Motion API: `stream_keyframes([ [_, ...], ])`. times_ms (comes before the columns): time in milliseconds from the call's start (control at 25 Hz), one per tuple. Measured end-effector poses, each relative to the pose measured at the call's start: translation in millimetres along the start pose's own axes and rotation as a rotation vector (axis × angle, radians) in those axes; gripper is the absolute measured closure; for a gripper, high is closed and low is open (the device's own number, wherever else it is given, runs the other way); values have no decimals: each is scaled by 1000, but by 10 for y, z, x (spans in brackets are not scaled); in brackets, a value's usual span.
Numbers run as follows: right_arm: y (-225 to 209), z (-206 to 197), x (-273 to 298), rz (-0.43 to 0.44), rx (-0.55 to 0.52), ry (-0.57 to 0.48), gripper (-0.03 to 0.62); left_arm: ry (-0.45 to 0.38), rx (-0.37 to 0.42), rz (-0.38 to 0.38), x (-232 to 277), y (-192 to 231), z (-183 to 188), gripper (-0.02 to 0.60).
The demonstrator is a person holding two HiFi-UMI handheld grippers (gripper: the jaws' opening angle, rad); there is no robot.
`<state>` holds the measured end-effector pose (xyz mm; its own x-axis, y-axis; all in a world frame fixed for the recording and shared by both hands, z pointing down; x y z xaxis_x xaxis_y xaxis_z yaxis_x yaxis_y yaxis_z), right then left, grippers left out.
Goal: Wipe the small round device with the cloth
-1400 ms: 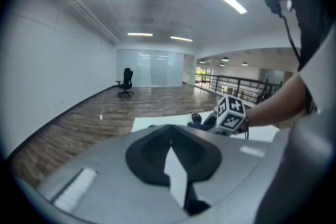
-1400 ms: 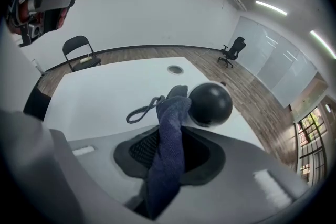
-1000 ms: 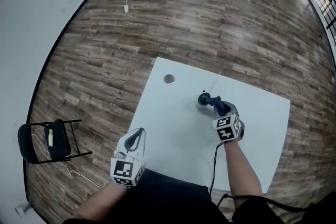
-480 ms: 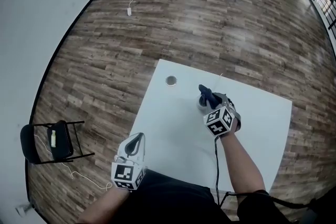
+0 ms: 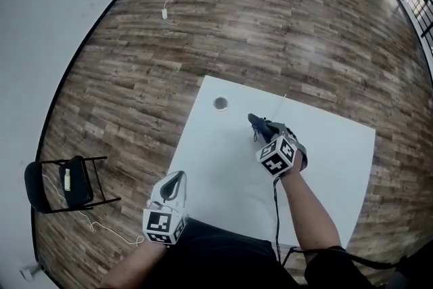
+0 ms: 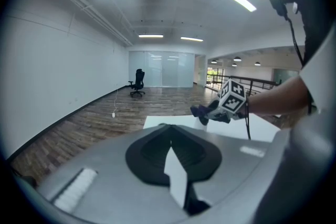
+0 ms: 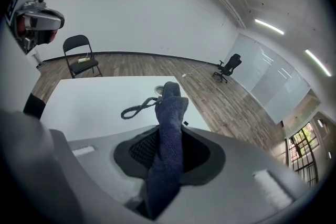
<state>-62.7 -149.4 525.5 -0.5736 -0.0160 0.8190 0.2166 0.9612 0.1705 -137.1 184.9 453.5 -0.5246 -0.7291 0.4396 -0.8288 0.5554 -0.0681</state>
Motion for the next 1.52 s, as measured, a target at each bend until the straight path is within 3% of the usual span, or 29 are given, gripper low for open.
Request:
stream_keyframes([
  [440,290,-45,110,33,-48,23,494,18,-6,-13,11,6,-12,574],
  [720,701,-728,415,174,52,129,494,24,-10,9,-39,60,-34,574],
  [840,629,-795,220,106,75,61,494,32,-24,11,-28,52,-41,574],
  [960,352,-590,-122,-46,41,-68,494,30,-22,1,-11,5,-18,575],
  [1080,68,-366,-296,-144,-15,-119,494,26,-14,-8,-6,-48,-11,574],
  [1360,-110,-274,-50,-101,-148,15,494,40,-35,25,-89,-15,-69,574],
  [1520,-114,-291,-28,-102,-154,27,494,54,-56,43,-104,2,-122,575],
])
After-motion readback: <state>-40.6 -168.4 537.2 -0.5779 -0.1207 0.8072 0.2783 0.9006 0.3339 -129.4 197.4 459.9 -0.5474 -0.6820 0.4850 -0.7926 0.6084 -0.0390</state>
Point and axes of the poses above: the fingertips, and each gripper's own axes: x forward along the fingers, y to its left, z out of its top, the point moved 10 cm from there along -x, backward along the fingers, and after that the axes turned 11 degrees about z, right-handed, at the moved point
